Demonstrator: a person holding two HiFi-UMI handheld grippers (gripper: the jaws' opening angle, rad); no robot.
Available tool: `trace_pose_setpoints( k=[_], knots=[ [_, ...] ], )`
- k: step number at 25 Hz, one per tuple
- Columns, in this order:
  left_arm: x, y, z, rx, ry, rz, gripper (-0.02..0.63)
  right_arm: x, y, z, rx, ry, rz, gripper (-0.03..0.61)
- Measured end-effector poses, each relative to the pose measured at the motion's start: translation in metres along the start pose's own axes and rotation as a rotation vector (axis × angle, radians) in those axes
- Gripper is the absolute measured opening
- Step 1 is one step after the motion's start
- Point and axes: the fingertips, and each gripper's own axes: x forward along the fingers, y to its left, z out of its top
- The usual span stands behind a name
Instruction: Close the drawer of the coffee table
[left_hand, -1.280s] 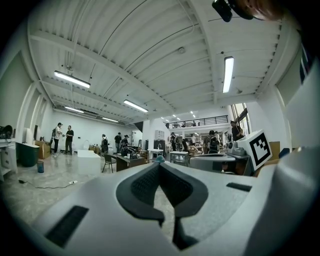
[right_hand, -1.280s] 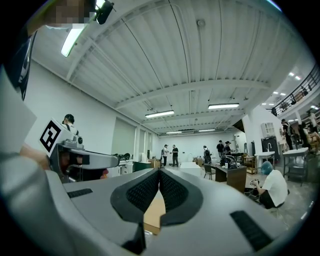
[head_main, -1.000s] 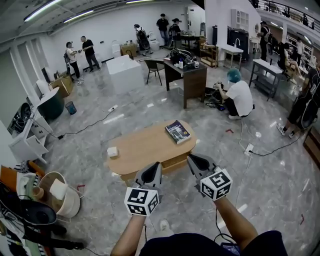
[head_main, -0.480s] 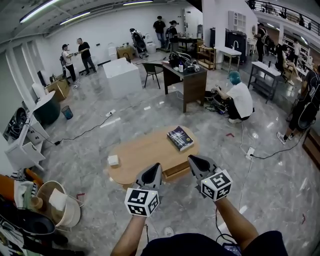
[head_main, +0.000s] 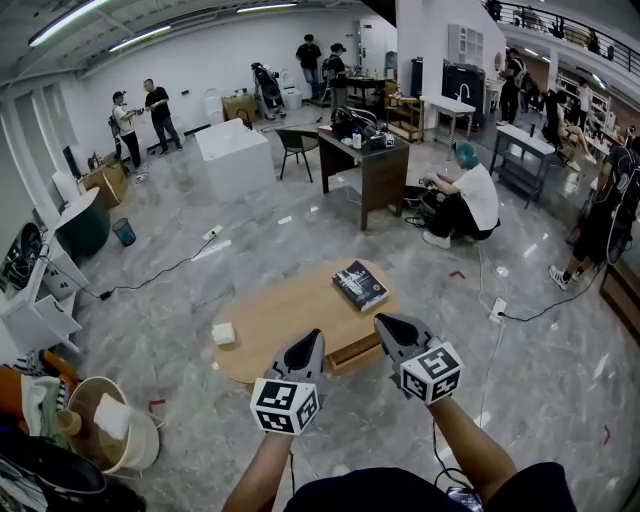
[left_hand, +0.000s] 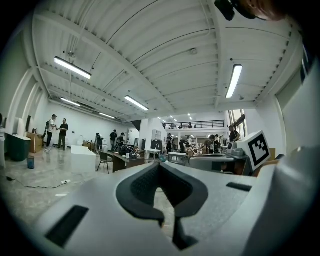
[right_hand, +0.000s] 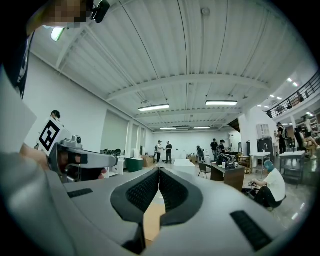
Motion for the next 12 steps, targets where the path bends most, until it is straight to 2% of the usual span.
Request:
trace_pose_setpoints(
  k=[12],
  knots=[
    [0.006, 0.036, 0.001, -0.013, -0.004, -0.009, 0.0, 0.03, 0.003, -0.001, -0.012, -0.001, -0.03, 0.018]
  ],
)
